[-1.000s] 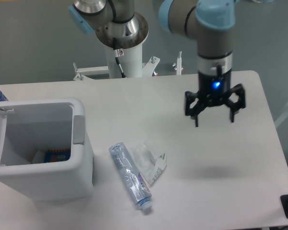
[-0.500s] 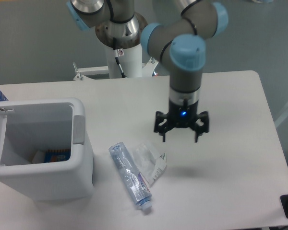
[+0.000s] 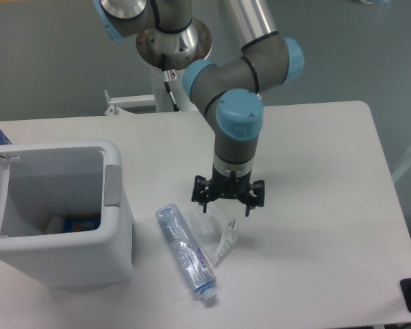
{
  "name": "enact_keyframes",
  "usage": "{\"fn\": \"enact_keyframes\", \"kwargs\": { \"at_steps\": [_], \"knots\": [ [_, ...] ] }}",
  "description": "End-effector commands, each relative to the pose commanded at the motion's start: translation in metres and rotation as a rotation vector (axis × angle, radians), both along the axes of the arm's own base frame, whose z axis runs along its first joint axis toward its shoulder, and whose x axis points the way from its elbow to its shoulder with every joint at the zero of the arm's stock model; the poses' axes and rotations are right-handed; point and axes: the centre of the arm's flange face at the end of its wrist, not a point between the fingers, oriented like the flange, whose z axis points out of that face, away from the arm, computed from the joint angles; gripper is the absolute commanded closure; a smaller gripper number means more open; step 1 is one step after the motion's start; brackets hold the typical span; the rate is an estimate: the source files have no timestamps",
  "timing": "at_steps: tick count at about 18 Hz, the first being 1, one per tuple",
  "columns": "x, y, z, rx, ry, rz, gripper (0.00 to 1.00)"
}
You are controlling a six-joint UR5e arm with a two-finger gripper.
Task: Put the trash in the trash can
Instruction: 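Lower the gripper onto the wrapper and close on it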
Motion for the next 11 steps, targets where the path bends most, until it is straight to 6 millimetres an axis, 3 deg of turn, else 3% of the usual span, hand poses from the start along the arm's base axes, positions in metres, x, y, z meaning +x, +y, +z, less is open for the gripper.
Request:
{"fn": "enact_keyframes", "kwargs": {
  "at_steps": [6,11],
  "knots": [
    [0.007,-0.010,-0.018,-0.084,0.023,0.005,0.00],
    [0.006,-0.002,-0.033,-0.103,0.008,0.063,0.00]
  ]
}}
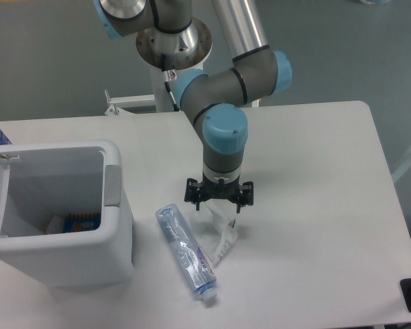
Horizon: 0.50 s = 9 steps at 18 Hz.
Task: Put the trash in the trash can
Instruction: 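Lower the gripper onto the wrapper and close on it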
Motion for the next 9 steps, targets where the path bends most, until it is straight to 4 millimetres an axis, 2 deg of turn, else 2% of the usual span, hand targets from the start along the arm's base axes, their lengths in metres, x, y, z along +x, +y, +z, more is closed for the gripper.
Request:
{"fn": "enact_keyframes", "kwargs": {
  "at_steps": [4,5,6,8,9],
  "knots": [
    [0.0012,0.0035,-0.0023,-0.001,0.001,-0.003,0.00],
    [0.0001,0.0039,-0.0030,-0.005,0.003,-0.001,0.06],
    [0.0001,0.0035,-0.0030,-0.014,0.011,-0.002,0.17],
    [-0.0009,0.0025,-0.0030,-0.024,0.019,0.014,0.54],
    [-0.0016,0.0024,-0.0024,-0.027,0.024,0.033,0.67]
  ]
}}
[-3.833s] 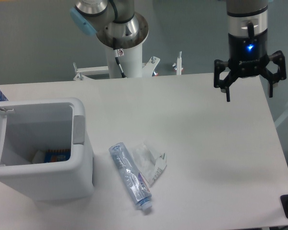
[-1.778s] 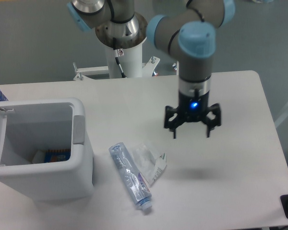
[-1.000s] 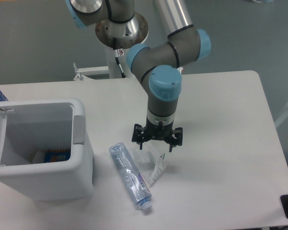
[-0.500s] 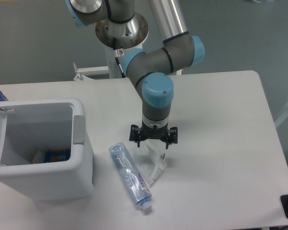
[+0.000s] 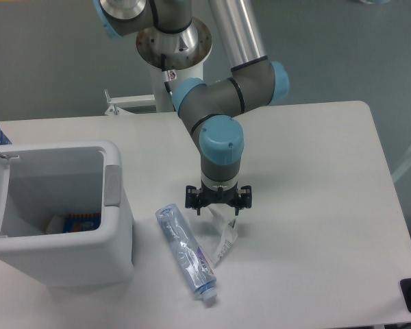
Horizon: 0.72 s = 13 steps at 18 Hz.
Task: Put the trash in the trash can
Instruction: 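Lower the gripper onto the wrapper and close on it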
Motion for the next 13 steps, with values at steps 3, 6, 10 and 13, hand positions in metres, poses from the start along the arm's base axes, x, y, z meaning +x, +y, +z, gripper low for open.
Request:
{"fn": "enact_keyframes", "kwargs": {
  "at_steps": [3,6,10,13],
  "knots": [
    [-0.002,0.000,0.005,-0.005,0.013,0.013,0.97],
    [-0.006,-0.006,0.008,-0.062,0.074,0.016,0.98],
    [-0.008,-0.005,0.023,-0.046,0.094,0.010,1.00],
    [-0.013,-0.001,0.035,-0.029,0.111,0.013,1.00]
  ]
}}
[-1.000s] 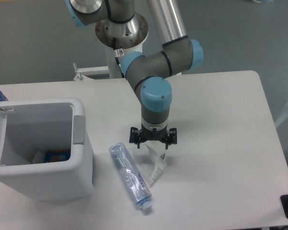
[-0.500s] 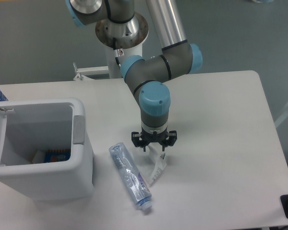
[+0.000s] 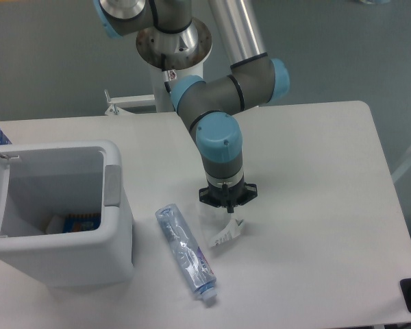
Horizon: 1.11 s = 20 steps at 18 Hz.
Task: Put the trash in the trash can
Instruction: 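Lower the gripper onto the wrapper and close on it, then lift the wrapper and carry it over the white trash bin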
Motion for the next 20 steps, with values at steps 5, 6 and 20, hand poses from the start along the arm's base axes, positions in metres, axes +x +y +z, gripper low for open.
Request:
{"fn": "enact_keyframes", "kwargs": {
  "at_steps": [5,6,20],
  "knots": [
    [-0.019,-0.010,0.065,0.134,0.030,0.032,1.00],
    [-0.022,-0.015,0.081,0.185,0.023,0.040,1.00],
    [-0.033,-0.020,0.246,0.731,-0.129,0.159,1.00]
  ]
}}
